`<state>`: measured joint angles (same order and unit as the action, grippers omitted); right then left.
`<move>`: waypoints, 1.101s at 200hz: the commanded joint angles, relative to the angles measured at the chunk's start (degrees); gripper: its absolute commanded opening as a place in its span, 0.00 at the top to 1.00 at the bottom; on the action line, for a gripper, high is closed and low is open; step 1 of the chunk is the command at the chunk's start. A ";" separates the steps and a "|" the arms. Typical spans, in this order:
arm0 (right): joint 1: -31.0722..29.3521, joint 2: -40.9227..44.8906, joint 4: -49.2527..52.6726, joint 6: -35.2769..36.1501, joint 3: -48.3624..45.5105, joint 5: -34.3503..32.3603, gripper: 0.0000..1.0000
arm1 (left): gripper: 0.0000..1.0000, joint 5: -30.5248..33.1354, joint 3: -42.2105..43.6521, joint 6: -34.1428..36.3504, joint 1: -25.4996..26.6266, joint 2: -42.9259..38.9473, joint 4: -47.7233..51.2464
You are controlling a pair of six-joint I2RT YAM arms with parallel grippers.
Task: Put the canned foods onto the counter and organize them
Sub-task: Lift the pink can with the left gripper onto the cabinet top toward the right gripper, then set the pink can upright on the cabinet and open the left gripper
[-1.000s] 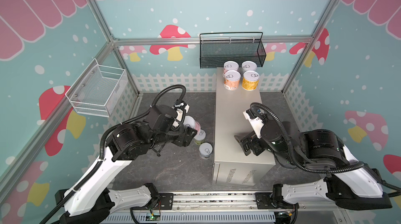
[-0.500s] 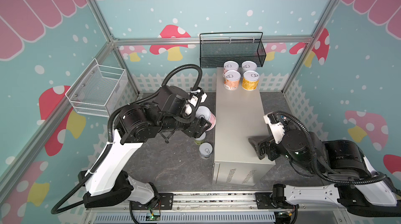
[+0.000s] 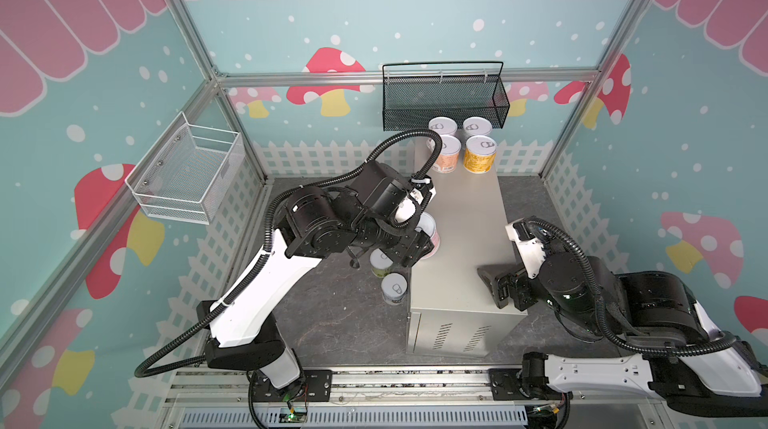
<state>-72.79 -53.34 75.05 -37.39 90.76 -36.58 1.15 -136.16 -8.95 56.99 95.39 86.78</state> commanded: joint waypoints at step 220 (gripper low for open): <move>-0.07 1.59 -14.12 10.67 -3.15 2.64 0.01 | 0.02 -0.42 -13.77 0.89 2.24 8.79 -4.51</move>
<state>-72.79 -52.80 64.55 -28.84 88.84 -34.41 -1.50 -148.44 -7.57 59.00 106.04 83.44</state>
